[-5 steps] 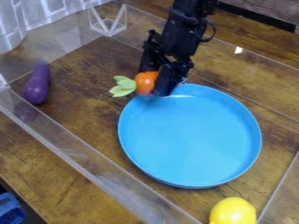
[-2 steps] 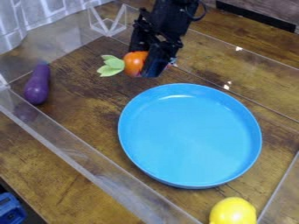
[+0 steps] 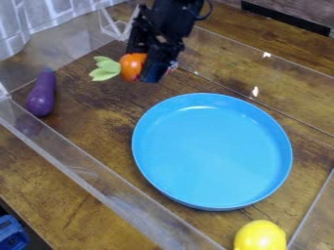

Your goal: Remove the carrot from the blue tray and put it on the table

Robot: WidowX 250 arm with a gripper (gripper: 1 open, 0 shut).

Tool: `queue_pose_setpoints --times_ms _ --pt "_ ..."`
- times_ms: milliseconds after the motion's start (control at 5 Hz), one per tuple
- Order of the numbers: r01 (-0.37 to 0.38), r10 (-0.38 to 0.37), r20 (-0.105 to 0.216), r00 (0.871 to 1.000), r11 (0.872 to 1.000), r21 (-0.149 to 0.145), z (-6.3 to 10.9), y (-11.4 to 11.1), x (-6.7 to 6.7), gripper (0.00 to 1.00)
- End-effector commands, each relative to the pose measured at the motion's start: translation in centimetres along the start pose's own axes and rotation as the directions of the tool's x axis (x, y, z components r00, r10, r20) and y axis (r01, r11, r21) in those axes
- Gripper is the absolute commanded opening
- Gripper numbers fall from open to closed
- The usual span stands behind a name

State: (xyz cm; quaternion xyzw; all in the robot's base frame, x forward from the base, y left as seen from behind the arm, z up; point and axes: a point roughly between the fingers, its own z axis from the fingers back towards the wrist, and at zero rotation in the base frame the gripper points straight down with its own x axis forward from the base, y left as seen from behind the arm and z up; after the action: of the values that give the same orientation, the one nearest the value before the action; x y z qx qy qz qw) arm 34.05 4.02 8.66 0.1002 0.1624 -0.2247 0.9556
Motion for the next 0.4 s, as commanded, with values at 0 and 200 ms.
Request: queue_pose_setpoints --times_ms 0,200 --pt "-0.037 0.034 0.075 0.997 0.999 0.040 1.8 1.7 -1.7 0.00" --pt "-0.035 0.032 0.073 0.997 0.999 0.041 0.5 2.7 -2.1 0.00"
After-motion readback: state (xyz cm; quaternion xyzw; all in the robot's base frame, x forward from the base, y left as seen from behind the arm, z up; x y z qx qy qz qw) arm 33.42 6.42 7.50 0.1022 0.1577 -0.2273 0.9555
